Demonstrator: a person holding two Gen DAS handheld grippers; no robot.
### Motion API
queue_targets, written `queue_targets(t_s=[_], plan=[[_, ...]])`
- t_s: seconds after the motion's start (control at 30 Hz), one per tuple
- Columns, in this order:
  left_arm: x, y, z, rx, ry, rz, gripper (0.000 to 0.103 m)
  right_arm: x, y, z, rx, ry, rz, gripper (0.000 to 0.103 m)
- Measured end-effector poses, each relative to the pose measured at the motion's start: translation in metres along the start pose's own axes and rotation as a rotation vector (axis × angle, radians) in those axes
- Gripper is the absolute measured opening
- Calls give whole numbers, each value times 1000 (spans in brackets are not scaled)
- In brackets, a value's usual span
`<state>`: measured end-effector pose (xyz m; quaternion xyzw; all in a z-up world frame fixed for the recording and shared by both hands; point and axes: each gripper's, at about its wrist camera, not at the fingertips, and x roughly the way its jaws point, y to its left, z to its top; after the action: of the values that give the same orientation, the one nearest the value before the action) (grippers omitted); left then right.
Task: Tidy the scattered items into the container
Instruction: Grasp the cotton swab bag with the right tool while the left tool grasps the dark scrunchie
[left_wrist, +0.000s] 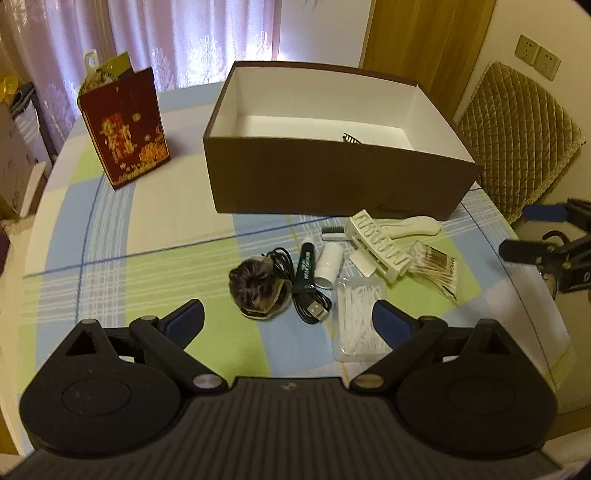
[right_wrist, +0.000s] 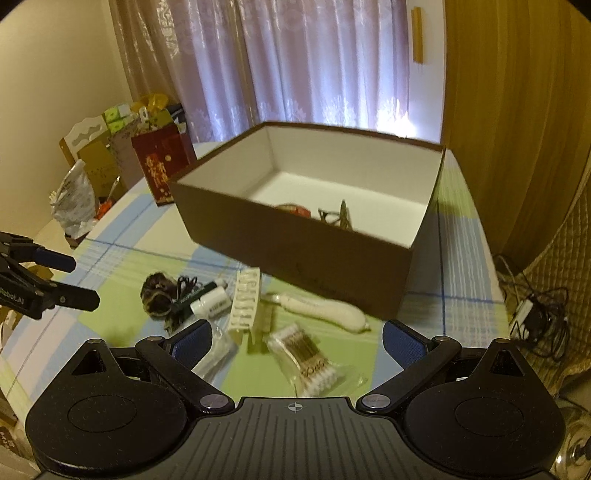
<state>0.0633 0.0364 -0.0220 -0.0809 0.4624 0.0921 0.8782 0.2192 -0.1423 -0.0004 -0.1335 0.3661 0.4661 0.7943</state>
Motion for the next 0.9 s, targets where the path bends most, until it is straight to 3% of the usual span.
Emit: queue_targets(t_s=[0.4, 0.8, 0.83, 0.87, 0.9], plan=[[19, 5, -4, -23, 33, -5, 95, 28, -9, -20, -6, 71, 12, 103], [34, 14, -5, -38, 60, 3, 95, 60, -15, -24, -102, 129, 19, 103], [35, 16, -5, -40, 60, 7, 95, 63, -15, -24, -113, 133, 21, 96], [36, 18, -5, -43, 61, 11, 95, 66, -16, -24, -121, 143, 31, 78], [37, 20, -5, -45, 63, 17, 95, 69, -18, -23, -121, 154, 38, 76]])
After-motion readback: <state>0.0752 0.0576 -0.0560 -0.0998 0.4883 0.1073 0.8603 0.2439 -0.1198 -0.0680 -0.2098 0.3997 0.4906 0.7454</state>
